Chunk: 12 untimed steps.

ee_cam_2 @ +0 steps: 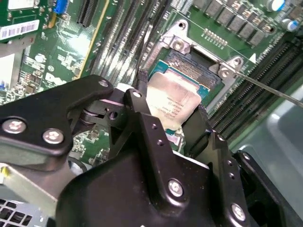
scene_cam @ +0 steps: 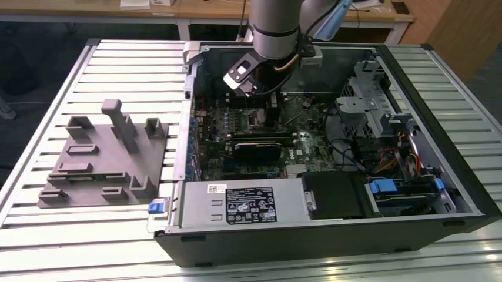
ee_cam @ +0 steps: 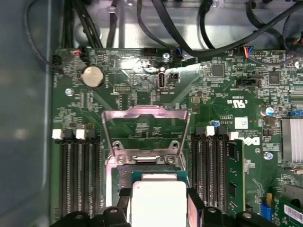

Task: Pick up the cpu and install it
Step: 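Place the cpu into insertion slot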

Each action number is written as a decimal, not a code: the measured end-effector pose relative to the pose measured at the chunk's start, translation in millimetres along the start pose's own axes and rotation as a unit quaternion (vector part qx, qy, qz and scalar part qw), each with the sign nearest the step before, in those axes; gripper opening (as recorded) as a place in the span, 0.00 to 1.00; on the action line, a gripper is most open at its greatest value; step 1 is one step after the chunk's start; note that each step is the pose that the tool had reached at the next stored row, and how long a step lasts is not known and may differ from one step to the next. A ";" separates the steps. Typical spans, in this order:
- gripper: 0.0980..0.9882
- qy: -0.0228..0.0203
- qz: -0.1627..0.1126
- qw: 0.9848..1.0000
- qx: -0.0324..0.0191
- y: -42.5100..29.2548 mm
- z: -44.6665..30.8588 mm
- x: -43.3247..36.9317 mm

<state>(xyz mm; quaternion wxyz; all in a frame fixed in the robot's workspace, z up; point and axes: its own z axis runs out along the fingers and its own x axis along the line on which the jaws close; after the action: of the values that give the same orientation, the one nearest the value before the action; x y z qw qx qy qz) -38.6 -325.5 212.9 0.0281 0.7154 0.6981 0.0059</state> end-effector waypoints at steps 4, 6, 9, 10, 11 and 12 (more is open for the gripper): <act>0.50 -0.015 -0.001 1.000 0.000 -0.2 1.5 3.6; 0.50 -0.017 -0.002 1.000 -0.001 -0.2 2.0 5.7; 0.50 -0.017 -0.003 1.000 -0.001 -0.3 2.7 8.4; 0.50 -0.017 -0.003 1.000 -0.001 -0.4 2.9 9.2; 0.50 -0.017 -0.003 1.000 -0.001 -0.4 3.3 9.8; 0.50 -0.017 -0.004 1.000 -0.001 -0.5 3.9 10.3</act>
<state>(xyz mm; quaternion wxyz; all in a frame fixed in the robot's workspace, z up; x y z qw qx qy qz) -38.7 -315.3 208.6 0.0403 0.7127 0.7003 -0.0057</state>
